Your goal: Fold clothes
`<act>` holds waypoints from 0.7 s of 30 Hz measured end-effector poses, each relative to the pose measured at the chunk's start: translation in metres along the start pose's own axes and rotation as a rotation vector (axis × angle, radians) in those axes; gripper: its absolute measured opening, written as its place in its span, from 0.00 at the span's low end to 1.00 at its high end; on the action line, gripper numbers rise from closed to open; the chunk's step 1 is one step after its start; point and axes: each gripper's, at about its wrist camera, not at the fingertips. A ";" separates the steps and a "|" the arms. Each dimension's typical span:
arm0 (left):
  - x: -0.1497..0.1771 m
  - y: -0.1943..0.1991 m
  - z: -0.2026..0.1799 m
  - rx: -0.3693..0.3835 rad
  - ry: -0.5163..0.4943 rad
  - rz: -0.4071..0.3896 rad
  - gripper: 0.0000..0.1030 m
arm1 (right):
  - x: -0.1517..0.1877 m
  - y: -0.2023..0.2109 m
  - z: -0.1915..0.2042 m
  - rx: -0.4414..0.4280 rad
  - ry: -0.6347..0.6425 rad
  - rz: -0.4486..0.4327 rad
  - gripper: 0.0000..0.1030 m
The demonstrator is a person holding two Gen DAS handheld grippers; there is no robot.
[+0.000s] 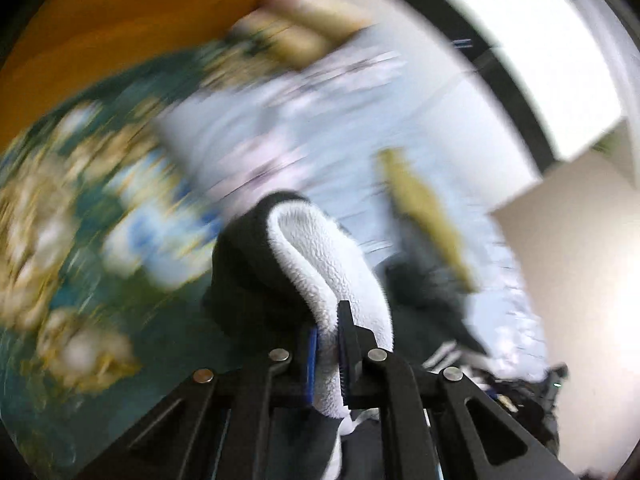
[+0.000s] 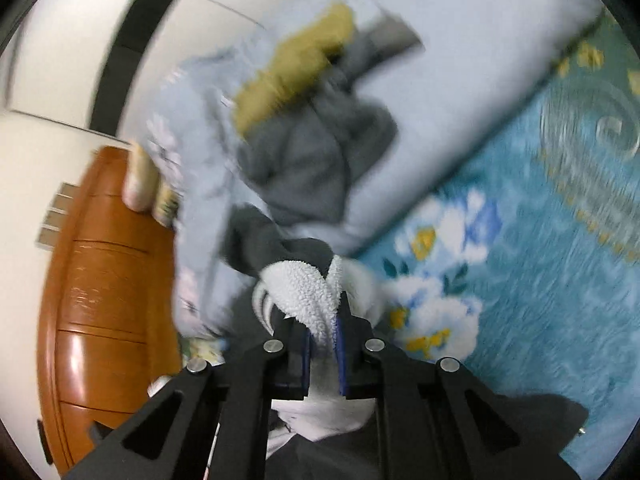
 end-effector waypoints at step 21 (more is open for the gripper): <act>0.085 -0.103 -0.056 0.055 0.001 0.353 0.23 | -0.031 0.160 -0.138 0.231 -0.239 -0.283 0.10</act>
Point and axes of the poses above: each gripper's, at about its wrist camera, not at the fingertips, and y roughly against the way its jaws point, z to its left, x to its underside, and after that the axes turned 10 degrees about -z, right-handed
